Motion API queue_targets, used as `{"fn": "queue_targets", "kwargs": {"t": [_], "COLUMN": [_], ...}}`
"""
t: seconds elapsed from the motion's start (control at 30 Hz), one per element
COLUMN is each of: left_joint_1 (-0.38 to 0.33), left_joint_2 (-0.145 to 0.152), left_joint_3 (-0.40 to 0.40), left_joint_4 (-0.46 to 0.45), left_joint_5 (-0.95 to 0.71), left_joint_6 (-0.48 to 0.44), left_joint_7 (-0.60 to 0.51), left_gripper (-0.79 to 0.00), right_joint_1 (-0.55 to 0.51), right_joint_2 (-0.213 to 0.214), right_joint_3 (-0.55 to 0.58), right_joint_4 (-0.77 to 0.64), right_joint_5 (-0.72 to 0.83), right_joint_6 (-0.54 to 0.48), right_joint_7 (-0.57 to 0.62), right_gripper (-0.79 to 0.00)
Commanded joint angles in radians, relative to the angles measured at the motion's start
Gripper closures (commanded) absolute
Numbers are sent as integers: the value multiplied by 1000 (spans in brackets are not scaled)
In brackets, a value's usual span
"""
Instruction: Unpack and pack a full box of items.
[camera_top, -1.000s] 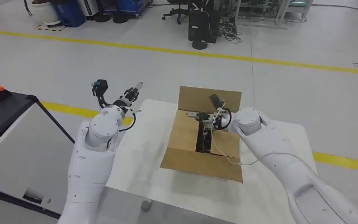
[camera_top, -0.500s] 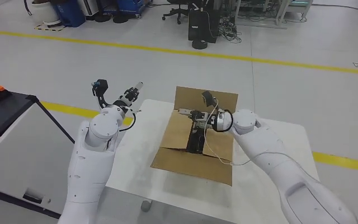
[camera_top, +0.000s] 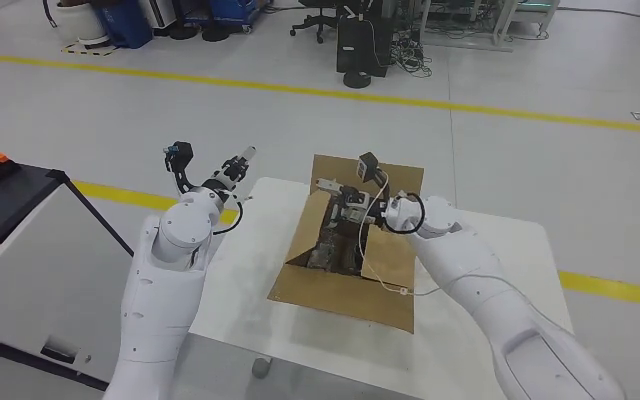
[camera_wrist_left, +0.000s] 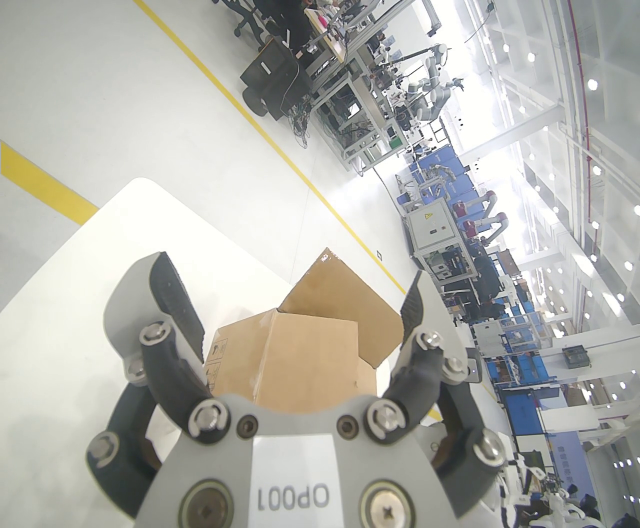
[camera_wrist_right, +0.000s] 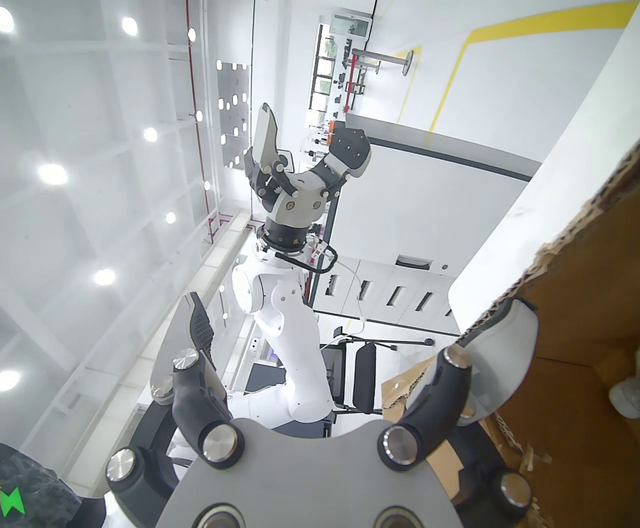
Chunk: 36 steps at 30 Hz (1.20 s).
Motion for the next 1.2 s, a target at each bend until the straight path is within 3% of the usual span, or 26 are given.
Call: {"fn": "queue_targets", "kwargs": {"t": [0.0,0.17,0.5,0.87,1.17], "left_joint_1": [0,0,0,77,128], "left_joint_2": [0,0,0,14,22], "left_joint_3": [0,0,0,-108,-150], "left_joint_4": [0,0,0,-70,-120], "left_joint_5": [0,0,0,0,-11], "left_joint_6": [0,0,0,11,23], "left_joint_7": [0,0,0,123,147], "left_gripper": [-785,-785,-785,-785,-785], "right_joint_1": [10,36,54,83,83], "right_joint_2": [-12,-44,-118,-174,-240], "right_joint_3": [-9,-33,-82,-89,-159], "right_joint_4": [3,16,84,156,176], "right_joint_5": [-6,-20,-57,-60,-214], "right_joint_6": [3,-5,-2,32,15], "right_joint_7": [-9,-31,-208,-253,-457], "right_gripper": [-785,-785,-785,-785,-785]}}
